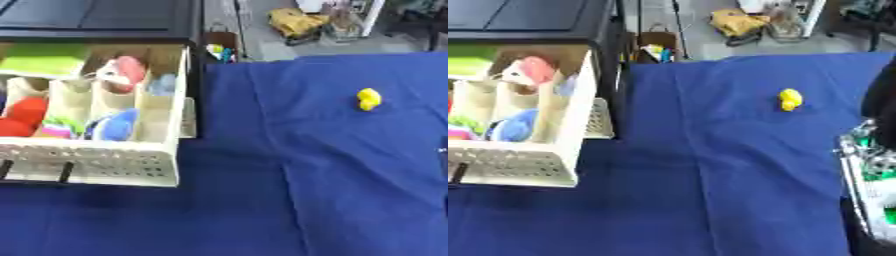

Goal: Pick up objects from table and place into drawer.

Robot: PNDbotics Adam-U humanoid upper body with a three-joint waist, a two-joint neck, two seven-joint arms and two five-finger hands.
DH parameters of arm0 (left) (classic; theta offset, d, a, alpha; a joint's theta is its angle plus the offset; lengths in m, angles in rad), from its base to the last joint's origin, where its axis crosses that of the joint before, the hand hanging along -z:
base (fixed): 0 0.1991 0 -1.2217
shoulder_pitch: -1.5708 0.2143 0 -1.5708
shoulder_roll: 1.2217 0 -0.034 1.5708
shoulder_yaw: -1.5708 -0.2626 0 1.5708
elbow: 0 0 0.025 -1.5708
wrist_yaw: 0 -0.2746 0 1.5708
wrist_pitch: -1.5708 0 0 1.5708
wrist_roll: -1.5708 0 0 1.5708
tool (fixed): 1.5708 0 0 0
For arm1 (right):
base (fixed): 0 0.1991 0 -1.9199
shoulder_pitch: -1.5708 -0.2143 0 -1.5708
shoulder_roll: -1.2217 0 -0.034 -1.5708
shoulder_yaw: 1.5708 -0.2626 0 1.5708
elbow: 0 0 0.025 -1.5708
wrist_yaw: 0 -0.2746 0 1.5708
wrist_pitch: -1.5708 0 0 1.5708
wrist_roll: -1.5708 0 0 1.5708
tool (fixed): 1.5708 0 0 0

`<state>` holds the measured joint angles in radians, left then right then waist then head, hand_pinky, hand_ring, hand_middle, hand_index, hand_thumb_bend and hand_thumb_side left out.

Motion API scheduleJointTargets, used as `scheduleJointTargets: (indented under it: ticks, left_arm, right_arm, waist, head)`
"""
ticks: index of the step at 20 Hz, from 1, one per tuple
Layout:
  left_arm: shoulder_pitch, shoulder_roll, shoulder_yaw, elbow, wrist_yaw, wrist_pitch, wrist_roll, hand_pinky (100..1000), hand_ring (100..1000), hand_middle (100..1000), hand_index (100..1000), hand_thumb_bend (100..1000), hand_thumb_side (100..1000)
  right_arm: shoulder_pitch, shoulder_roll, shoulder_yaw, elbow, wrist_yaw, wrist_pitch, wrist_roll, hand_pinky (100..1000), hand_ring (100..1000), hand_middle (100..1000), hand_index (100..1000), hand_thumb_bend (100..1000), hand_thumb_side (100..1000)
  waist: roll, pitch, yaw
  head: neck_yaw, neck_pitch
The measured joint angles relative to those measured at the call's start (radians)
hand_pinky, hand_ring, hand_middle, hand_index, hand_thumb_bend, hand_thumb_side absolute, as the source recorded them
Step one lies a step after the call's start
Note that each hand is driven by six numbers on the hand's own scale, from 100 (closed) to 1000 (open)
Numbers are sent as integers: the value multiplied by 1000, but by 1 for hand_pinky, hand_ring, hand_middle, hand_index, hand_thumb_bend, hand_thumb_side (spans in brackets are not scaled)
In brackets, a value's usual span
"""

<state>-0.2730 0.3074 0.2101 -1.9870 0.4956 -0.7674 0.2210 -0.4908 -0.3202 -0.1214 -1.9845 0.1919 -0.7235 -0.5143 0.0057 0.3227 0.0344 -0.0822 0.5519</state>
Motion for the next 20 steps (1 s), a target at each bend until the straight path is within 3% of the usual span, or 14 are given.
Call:
scheduleJointTargets:
  ticks: [4,10,20]
  left_arm:
    - [0,0,8,0,25,2,-24,500,645,703,806,100,1000]
    - [11,2,10,0,38,6,-38,501,648,706,807,100,1000]
    - [30,19,14,0,38,3,-44,503,649,707,809,100,1000]
  right_arm:
    - [-11,-29,1,0,3,29,14,638,672,605,706,139,737]
    - [-82,-160,38,1,61,99,75,735,738,656,789,207,860]
    - [-220,-385,222,182,203,235,214,790,795,717,857,208,927]
  waist:
    - [-2,0,0]
    - [-19,-13,-9]
    - [-20,-29,-9]
  head:
    - [-1,0]
    - [-1,2]
    - [-5,19]
